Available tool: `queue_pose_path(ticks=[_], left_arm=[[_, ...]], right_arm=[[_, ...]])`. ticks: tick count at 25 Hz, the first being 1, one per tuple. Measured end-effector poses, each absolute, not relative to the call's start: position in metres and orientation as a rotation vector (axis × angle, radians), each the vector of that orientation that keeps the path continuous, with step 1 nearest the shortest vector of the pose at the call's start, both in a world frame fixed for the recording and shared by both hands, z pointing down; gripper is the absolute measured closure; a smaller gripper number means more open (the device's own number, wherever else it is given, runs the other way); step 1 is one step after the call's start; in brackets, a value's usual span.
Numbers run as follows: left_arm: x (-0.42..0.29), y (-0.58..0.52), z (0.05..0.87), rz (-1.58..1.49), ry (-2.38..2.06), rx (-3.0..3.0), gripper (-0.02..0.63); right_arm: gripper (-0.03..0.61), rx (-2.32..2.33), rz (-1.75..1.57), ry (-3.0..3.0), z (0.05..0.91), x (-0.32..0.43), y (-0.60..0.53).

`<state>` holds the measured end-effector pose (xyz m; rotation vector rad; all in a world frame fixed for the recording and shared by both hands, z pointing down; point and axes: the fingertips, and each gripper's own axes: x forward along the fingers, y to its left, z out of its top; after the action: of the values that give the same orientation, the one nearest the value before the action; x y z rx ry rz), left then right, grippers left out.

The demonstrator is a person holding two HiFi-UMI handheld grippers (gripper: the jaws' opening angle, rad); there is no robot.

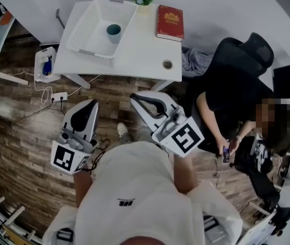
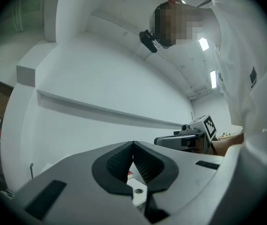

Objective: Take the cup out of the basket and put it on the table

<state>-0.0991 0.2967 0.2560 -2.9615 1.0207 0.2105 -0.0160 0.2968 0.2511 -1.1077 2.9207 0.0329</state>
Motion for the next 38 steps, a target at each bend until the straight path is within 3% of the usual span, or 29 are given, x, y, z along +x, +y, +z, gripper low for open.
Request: queue_pose_path(ticks=[38], left_arm=[[-0.058,0.084,0.27,0.122,1.226,-2.928,0.603]], right_arm=[[0.566,-0.86,-0.026,2.993,0.263,0.023,0.077]])
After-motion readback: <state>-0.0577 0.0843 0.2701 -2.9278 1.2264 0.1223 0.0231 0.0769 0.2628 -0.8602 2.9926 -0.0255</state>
